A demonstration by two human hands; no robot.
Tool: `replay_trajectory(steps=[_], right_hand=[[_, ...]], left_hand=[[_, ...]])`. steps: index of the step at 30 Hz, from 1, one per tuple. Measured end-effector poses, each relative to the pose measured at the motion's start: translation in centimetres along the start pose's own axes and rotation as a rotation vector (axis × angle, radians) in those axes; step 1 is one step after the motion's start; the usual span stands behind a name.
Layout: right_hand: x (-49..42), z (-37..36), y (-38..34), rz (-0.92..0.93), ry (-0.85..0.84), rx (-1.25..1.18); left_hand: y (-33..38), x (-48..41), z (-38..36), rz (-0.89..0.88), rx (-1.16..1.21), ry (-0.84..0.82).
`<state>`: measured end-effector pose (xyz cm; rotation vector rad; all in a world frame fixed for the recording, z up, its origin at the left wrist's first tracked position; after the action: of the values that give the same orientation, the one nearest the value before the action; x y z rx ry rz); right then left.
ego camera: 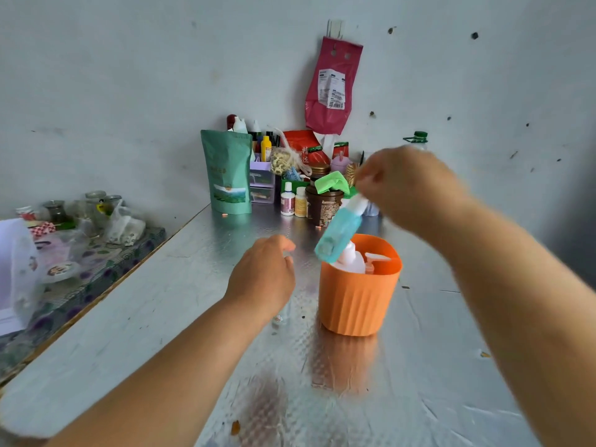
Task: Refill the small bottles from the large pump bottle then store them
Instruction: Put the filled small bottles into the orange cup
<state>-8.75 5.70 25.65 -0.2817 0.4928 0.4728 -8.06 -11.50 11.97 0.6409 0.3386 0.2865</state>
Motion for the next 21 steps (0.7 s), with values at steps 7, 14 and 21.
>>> replay_trajectory(steps=[7, 14, 21], right_hand=[[0.3, 1.2, 4.5, -0.113, 0.067, 0.092], [0.6, -3.4, 5.9, -0.130, -0.143, 0.090], [0.8, -7.2, 6.2, -0.152, -0.309, 0.136]], left_hand=[[1.5, 0.5, -1.4, -0.043, -0.011, -0.041], [1.5, 0.5, -1.1, -0.047, -0.025, -0.024], [1.3, 0.3, -1.1, -0.056, -0.055, -0.003]])
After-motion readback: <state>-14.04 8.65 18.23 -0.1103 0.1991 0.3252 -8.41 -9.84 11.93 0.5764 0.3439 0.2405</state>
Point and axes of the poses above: each hand's wrist, its own x-axis away from the middle knuckle, its own z-axis out of the back of the hand, y = z × x, the point moved 5 cm from there along -x, towards the middle knuckle, and after that the axes turned 10 degrees about z, right-handed, at the moved point
